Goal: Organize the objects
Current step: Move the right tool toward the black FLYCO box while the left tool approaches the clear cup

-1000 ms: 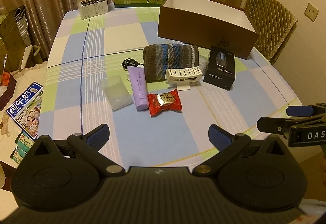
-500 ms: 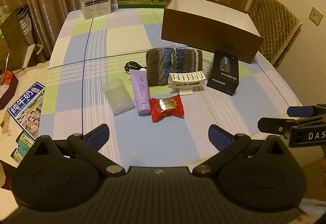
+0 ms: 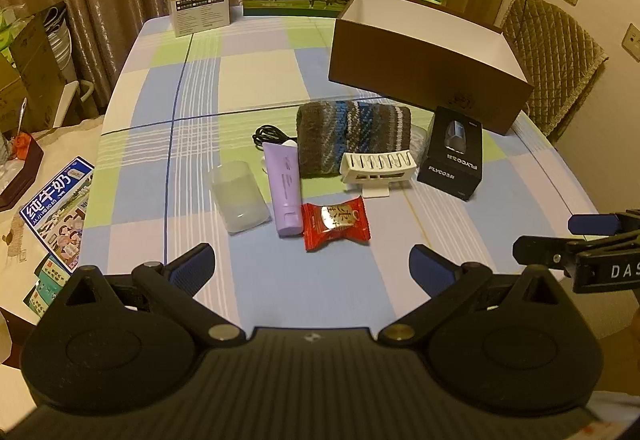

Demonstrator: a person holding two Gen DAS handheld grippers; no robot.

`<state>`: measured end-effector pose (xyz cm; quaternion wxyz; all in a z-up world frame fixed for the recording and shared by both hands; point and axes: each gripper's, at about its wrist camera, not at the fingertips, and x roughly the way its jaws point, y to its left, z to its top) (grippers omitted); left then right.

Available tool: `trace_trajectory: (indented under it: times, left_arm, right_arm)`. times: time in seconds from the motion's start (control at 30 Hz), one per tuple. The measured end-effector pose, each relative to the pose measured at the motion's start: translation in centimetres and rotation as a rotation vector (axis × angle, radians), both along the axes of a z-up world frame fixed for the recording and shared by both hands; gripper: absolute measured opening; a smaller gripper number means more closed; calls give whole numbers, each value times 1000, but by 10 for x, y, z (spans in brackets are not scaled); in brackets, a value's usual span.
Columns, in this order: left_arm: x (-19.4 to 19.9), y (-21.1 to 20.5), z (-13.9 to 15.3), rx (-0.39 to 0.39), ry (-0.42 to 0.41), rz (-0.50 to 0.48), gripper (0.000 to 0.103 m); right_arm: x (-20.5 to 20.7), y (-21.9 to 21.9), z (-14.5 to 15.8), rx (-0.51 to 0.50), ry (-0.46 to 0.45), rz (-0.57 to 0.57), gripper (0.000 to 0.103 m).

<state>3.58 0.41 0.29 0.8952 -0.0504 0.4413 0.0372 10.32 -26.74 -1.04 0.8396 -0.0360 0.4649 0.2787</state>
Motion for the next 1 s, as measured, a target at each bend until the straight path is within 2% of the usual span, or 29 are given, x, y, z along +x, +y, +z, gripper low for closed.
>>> trace_trajectory:
  times: [0.47, 1.0]
  left_arm:
    - [24, 11, -5, 22, 23, 85, 102]
    - [59, 37, -29, 32, 82, 223, 102]
  right_arm:
    - [34, -5, -7, 2, 16, 7, 101]
    - [98, 4, -38, -40, 42, -11, 101]
